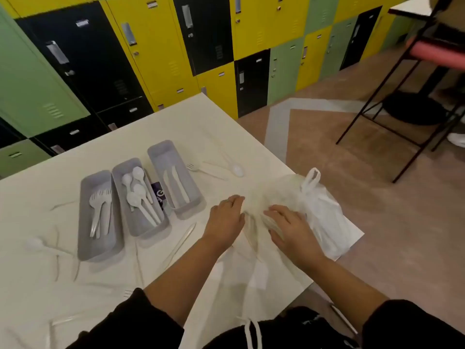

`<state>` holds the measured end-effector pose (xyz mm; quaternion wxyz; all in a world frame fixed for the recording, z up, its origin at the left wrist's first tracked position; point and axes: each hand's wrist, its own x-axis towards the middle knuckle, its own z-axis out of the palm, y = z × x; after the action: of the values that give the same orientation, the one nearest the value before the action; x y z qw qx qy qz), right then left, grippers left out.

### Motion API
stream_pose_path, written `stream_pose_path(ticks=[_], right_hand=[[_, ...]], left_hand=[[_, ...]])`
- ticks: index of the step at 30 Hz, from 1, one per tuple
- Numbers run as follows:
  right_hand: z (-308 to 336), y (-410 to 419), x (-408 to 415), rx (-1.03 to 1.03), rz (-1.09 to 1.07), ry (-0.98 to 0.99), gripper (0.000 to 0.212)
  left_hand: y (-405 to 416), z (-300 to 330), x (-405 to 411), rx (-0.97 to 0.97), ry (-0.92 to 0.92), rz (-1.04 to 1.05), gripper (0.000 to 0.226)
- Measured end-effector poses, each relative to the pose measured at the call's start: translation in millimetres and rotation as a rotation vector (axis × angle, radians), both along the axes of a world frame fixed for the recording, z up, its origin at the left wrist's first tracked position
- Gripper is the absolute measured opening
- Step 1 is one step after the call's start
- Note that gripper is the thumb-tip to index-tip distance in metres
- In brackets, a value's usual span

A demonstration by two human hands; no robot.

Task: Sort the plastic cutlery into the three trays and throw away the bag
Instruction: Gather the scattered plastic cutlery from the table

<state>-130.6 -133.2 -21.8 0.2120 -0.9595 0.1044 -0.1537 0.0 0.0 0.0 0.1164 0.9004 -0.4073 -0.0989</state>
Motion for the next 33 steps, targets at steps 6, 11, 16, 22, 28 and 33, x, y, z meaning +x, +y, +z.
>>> stream_pose_path(ticks=[6, 11, 16, 22, 28, 33], right_hand=[[-22.0, 12.2, 5.4, 0.136, 0.114, 0.178, 0.038], [-29.4, 19.6, 15.2, 0.156, 0.138, 0.280, 0.039], [-25.5, 24.1, 25.8, 0.145, 0.140, 0.330, 0.038], [-22.9, 27.1, 38.9, 0.134, 0.096, 0.384, 0.032], [-18.0, 27.9, 50.6, 0.168, -0.026, 0.521, 0.032], [-15.3, 26.2, 55.6, 0.252, -0.073, 0.557, 0.015]], left_hand=[[20.2, -12.2, 12.0, 0.068, 0.046, 0.022, 0.043], [35.5, -16.8, 20.0, 0.180, 0.105, -0.063, 0.056], [37.4, -17.5, 23.6, 0.211, 0.111, -0.106, 0.038], [33.0, -15.2, 25.0, 0.286, 0.031, -0.159, 0.019], [36.3, -18.1, 23.0, 0.273, -0.066, -0.204, 0.032], [35.3, -20.8, 24.2, 0.361, -0.168, -0.300, 0.033]])
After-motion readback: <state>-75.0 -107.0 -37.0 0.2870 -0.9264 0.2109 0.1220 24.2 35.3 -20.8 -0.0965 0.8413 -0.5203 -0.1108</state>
